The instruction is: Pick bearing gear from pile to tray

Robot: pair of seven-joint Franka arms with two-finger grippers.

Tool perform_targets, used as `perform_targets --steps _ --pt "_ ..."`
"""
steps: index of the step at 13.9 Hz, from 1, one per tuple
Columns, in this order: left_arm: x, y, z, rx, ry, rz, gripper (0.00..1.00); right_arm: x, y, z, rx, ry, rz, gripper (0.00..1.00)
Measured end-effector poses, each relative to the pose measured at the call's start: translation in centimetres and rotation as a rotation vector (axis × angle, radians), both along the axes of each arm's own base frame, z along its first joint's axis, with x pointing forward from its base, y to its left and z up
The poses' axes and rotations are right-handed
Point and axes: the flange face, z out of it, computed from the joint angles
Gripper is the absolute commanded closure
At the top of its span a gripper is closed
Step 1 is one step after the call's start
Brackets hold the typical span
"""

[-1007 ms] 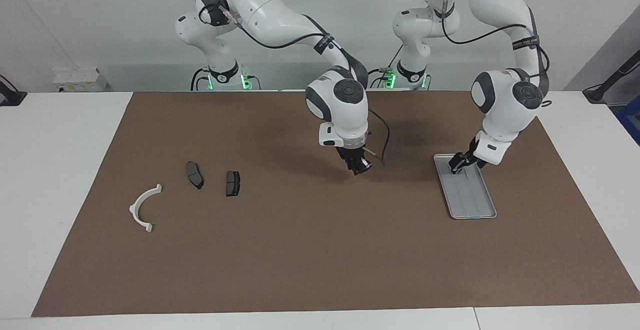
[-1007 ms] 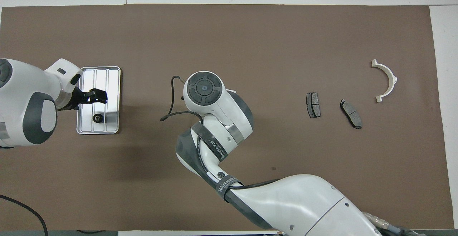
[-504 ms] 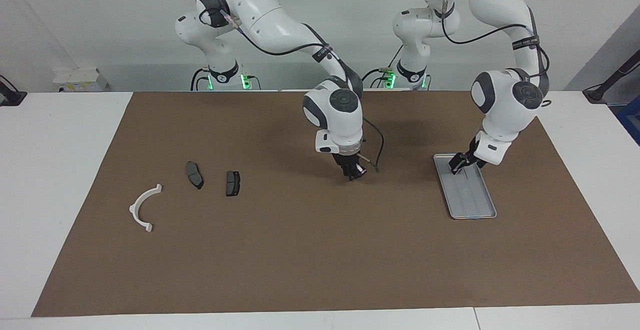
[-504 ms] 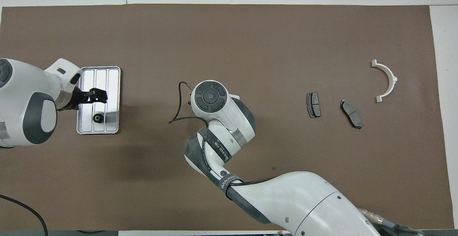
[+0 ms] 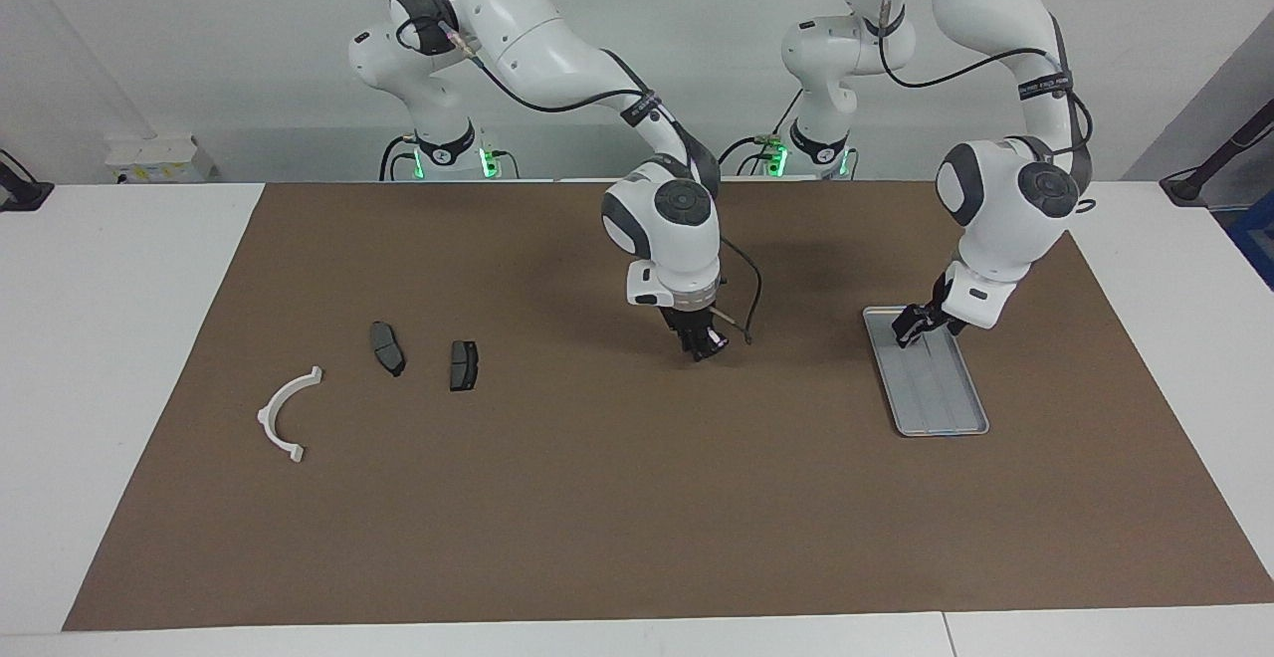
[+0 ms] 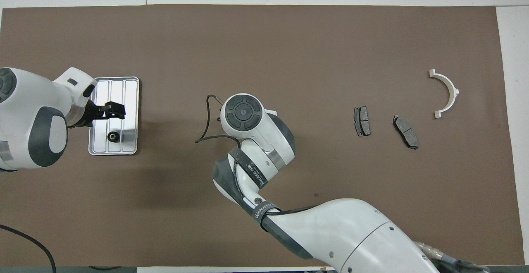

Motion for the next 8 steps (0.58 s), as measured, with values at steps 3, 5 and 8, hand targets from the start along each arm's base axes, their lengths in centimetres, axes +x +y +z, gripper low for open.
perform_targets --steps 3,5,8 --pt "0.1 -1.9 0.3 -0.001 -0.006 0.027 0.00 0.1 -0.2 0.0 -0.008 -0.005 0.003 0.00" --pt "0.2 -5.1 0.9 -0.002 -0.019 0.083 0.00 0.4 -0.3 0.5 -0.028 -0.006 0.013 0.00" --pt "-0.4 -11.3 1.5 -0.008 -0.031 0.147 0.07 1.6 -0.9 2.8 -0.065 0.013 0.012 0.00"
